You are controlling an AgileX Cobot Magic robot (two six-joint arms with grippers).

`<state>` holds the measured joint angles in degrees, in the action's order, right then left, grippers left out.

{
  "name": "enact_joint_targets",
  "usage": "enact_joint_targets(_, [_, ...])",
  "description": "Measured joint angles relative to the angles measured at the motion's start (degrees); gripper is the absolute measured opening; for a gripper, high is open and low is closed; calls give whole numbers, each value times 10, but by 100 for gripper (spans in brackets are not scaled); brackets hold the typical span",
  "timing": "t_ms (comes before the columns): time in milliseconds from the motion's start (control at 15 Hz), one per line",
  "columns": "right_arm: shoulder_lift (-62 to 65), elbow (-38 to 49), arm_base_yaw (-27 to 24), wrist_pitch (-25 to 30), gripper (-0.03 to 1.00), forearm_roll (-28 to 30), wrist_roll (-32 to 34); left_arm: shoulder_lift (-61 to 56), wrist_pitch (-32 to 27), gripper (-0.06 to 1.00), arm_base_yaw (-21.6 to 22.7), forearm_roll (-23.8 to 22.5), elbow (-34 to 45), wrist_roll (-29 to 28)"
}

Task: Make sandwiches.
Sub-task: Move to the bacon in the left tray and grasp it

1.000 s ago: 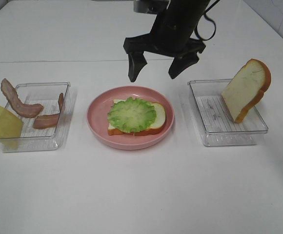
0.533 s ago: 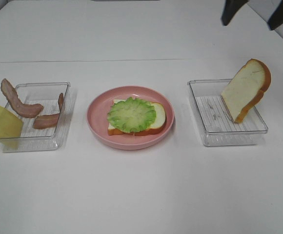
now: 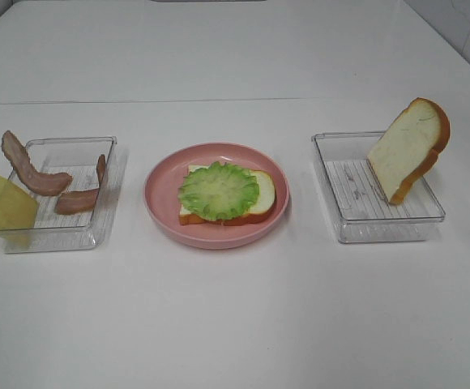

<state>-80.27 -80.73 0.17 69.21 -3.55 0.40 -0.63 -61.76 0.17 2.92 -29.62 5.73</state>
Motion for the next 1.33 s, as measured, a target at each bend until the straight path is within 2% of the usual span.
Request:
enact_joint_targets(133, [136,112,0,-6,94,4,10,0,0,99,0,0,0,0])
enact_joint_targets(200, [272,208,0,-18,94,4,15,0,0,99,0,0,0,0])
enact_joint_targets(533, [519,370,0,-17,94,4,29,0,0,99,0,0,0,0])
enact_joint_targets(867, [677,447,0,-11,94,4,24,0,0,99,0,0,0,0])
enact_joint_targets(1067, [780,509,0,-37,94,4,0,0,0,99,0,0,0,0])
enact_joint_targets(1333, [804,544,0,-48,94,-1,-13,0,0,99,0,0,0,0])
